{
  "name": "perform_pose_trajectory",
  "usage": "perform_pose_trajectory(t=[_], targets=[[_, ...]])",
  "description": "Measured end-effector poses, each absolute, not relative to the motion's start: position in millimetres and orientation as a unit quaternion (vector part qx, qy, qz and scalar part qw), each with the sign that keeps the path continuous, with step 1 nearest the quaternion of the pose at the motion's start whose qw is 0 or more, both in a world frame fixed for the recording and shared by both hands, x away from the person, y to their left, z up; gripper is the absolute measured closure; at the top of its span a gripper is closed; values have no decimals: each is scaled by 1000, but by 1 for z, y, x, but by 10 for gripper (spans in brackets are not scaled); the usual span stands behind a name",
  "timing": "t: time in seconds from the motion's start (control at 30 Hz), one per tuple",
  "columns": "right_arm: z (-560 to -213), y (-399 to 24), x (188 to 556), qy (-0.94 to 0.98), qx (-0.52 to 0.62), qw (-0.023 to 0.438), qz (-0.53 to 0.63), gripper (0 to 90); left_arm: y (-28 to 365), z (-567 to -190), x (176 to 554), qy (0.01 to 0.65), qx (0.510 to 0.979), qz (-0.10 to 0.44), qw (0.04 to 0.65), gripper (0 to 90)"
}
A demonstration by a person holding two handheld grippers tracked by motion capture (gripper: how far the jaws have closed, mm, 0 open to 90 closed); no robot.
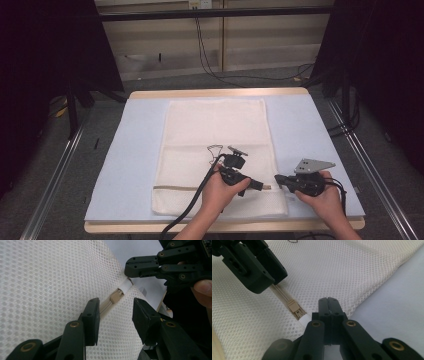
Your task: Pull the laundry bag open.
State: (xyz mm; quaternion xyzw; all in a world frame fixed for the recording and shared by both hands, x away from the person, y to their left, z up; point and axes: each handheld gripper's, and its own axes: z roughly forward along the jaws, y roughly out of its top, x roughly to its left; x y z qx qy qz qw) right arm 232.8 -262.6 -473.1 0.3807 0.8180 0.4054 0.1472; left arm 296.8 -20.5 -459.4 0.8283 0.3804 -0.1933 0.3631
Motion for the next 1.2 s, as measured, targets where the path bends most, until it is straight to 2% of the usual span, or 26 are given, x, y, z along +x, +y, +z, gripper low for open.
perform_pose_trajectory(t=[0.57, 0.63, 0.87, 1.2], targets=[[-483, -260, 233, 826, 375, 125, 402, 900, -34, -469, 300, 413, 818, -198, 349, 678], [-483, -260, 233, 826, 376, 125, 402, 900, -37, -470, 299, 429, 806, -204, 352, 679], [-483, -261, 233, 825, 380, 120, 401, 900, -39, -473, 301, 425, 810, -220, 339, 692], [-484, -261, 233, 825, 377, 120, 403, 900, -42, -481, 302, 436, 799, -233, 342, 838]])
